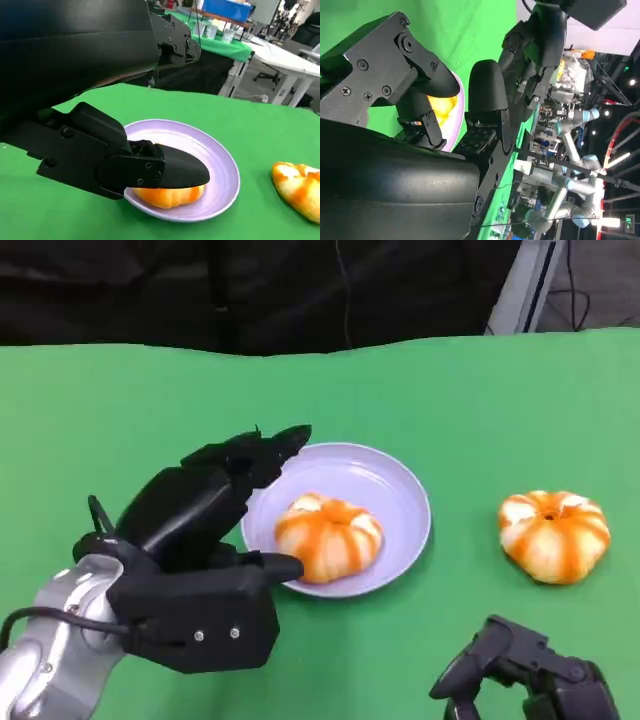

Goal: Grasp the bread from the table and place it into the plate.

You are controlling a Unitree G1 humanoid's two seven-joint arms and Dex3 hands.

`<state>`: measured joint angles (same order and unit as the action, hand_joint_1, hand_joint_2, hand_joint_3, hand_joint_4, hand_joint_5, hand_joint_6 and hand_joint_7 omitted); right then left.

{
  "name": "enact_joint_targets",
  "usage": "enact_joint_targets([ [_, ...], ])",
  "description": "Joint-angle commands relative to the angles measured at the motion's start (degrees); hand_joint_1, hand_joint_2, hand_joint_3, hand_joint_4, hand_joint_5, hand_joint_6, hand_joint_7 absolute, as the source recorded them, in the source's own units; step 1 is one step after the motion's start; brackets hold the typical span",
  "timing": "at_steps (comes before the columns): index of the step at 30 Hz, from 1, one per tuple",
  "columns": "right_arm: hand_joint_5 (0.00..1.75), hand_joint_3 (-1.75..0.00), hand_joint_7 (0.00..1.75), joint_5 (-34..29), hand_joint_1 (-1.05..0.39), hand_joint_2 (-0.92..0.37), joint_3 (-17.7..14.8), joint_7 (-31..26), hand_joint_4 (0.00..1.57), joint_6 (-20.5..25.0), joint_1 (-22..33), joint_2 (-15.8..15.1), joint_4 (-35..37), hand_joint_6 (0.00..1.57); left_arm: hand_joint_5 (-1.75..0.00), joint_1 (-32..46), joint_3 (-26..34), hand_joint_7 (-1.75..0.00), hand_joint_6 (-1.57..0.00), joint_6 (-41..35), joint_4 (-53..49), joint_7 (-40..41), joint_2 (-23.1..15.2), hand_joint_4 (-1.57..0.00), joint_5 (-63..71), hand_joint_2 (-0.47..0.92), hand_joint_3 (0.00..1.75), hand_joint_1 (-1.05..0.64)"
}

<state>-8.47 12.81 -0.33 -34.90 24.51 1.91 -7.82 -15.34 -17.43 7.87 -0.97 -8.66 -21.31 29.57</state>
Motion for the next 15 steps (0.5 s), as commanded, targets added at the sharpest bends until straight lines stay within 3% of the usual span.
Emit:
enact_joint_targets([
  [1,1.65,-1.37,1.35,0.3,-0.02,-0.38,0.1,-0.4,0.77,0.0,0.7,-0.1,-0.2,0.82,-0.16,10.6,8.1,-0.08,-0.24,0.8,8.8,-2.9,-2.5,-0.28,-9.4,0.92,0.24,-0.61],
  [4,1.65,-1.37,1.35,0.1,-0.03,-0.38,0.3,-0.5,0.77,0.0,1.0,0.1,-0.5,0.82,-0.22,15.6,11.9,-0.1,-0.33,0.6,13.4,-4.8,-3.2,-0.39,-13.9,0.92,0.16,-0.5],
  [15,1.65,-1.37,1.36,0.1,-0.03,-0.38,0.3,-0.6,0.77,0.1,1.0,0.0,-0.5,0.82,-0.23,16.3,12.7,-0.08,-0.35,0.0,14.6,-6.0,-2.9,-0.4,-14.4,0.92,0.15,-0.49],
])
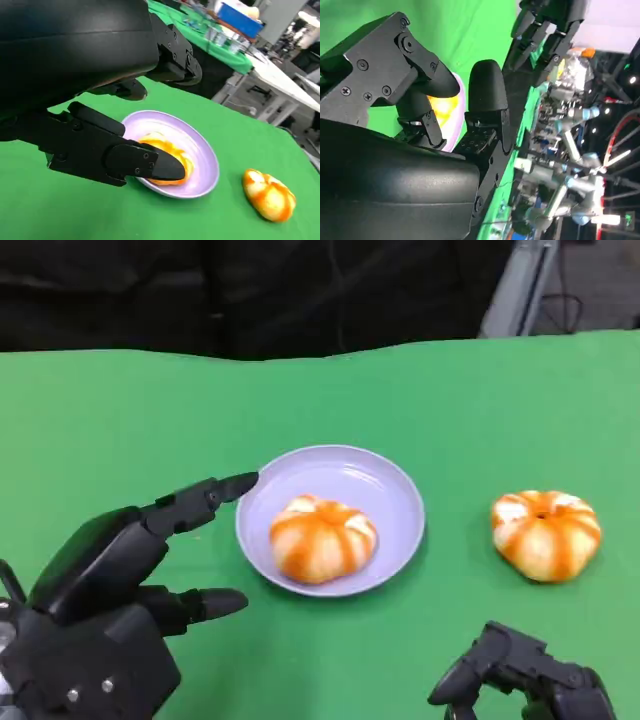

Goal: Grasp the bread from the table and place it into the plate.

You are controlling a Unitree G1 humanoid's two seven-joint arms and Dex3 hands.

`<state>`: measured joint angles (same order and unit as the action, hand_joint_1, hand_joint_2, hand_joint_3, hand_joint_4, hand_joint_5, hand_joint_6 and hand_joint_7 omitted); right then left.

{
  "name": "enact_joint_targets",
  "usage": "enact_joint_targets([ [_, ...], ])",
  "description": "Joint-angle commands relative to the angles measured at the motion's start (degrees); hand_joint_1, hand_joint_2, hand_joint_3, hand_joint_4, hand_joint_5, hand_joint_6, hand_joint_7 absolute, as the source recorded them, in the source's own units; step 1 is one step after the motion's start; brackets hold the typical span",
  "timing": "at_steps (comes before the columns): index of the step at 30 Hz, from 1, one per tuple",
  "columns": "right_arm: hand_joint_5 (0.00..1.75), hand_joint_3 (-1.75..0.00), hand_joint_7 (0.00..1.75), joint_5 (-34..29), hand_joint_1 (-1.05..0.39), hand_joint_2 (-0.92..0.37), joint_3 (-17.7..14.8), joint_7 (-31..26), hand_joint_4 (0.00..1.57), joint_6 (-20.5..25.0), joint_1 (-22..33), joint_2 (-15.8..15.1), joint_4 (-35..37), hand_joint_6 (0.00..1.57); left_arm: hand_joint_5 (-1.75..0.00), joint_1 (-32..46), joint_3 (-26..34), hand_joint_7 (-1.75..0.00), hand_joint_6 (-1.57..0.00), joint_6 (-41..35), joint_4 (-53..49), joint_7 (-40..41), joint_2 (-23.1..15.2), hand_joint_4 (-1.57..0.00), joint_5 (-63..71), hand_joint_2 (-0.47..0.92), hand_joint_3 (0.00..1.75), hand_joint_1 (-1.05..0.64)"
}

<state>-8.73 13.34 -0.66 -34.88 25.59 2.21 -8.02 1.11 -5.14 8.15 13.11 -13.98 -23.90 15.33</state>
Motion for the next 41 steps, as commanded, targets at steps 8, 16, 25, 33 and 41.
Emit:
enact_joint_targets([
  [8,1.66,-1.37,1.36,0.5,-0.04,-0.38,-0.4,-0.2,0.77,0.6,-0.2,-0.5,-0.8,0.81,-0.97,13.7,6.1,-0.58,-0.85,9.2,1.8,5.0,10.8,-0.82,-15.9,0.73,0.75,0.01],
  [16,1.65,-1.35,1.35,1.2,-0.01,-0.39,-1.7,0.4,0.78,-0.1,-0.9,-1.4,0.3,0.81,-1.74,16.1,7.7,-1.7,-0.78,19.4,-7.0,2.6,16.2,-0.93,-22.8,0.35,1.53,0.09],
  [25,1.64,-1.36,1.35,1.2,-0.01,-0.39,-1.7,0.3,0.77,-0.1,-1.0,-1.3,0.2,0.82,-1.75,16.4,7.7,-1.68,-0.79,19.6,-8.0,1.2,16.6,-0.95,-23.8,0.33,1.53,0.03],
  [33,1.63,-1.35,1.35,1.0,-0.03,-0.38,-1.9,0.1,0.78,-0.6,-1.0,-1.3,0.5,0.82,-1.75,16.5,7.8,-1.67,-0.8,20.3,-8.6,1.3,17.2,-0.95,-22.7,0.33,1.51,0.01],
  [41,1.63,-1.38,1.34,1.0,-0.02,-0.37,-1.9,0.3,0.78,-0.3,-0.8,-1.4,0.4,0.82,-1.75,16.6,7.8,-1.67,-0.8,21.2,-9.2,1.2,17.4,-0.93,-22.4,0.35,1.47,0.01],
])
